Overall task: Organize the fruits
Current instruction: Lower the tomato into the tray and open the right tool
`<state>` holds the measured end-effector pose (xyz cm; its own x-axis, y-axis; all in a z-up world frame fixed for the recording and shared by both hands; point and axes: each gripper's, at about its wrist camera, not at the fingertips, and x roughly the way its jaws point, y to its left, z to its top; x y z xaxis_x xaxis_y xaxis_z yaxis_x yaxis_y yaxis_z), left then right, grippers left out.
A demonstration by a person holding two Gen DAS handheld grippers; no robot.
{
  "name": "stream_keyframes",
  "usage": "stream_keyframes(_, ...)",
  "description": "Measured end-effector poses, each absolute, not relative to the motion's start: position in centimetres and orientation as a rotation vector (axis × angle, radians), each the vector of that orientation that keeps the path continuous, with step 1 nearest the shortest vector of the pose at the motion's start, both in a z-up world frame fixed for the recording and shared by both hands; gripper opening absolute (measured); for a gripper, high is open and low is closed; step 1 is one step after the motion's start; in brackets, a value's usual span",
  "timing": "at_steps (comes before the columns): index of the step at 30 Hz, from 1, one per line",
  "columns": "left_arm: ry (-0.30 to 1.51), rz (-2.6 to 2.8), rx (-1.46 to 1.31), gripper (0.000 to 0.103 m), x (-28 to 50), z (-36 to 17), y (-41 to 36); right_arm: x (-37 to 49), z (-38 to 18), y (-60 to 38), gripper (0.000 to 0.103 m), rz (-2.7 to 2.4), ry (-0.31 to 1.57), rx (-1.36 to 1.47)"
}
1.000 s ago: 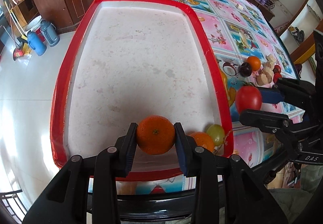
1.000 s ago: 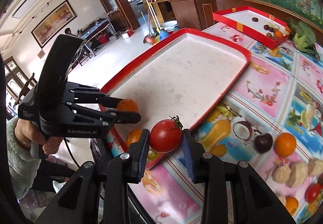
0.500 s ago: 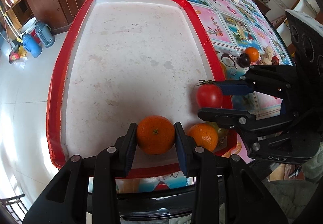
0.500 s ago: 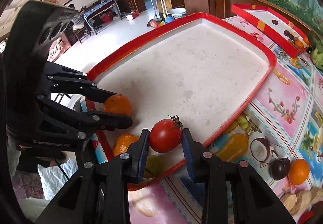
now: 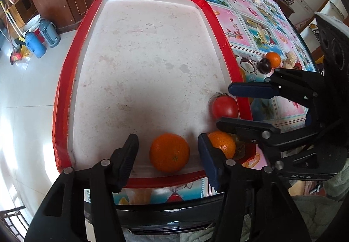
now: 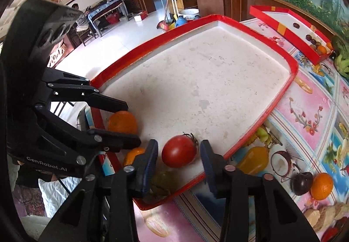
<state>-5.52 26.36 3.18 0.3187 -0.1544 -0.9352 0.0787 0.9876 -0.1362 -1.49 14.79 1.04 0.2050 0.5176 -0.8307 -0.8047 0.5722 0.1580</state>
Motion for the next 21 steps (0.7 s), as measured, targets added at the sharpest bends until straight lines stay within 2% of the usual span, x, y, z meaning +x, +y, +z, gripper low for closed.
stream_keyframes(6,1.248,-0.138,-0.064,0.055,-5.8,3.6,26.1,-2.0,2.4,12.6,0.046,0.934,0.981,-0.290)
stream_keyframes(8,1.251,-0.134,-0.054,0.056,-5.9,3.9,25.9,-2.1,2.8,11.4,0.048,0.913,0.991,-0.261)
stream_keyframes(11,1.246,-0.135,-0.039,0.060,-5.8,4.5,25.4,-2.2,3.4,9.8,0.056,0.858,1.005,-0.241)
stream_keyframes(16,1.241,-0.146,-0.007,0.061,-5.7,5.0,24.0,-2.2,4.2,7.2,0.063,0.755,1.039,-0.208)
stream_keyframes(21,1.232,-0.153,0.019,0.061,-5.8,5.6,23.1,-2.1,4.6,4.1,0.063,0.637,1.056,-0.181)
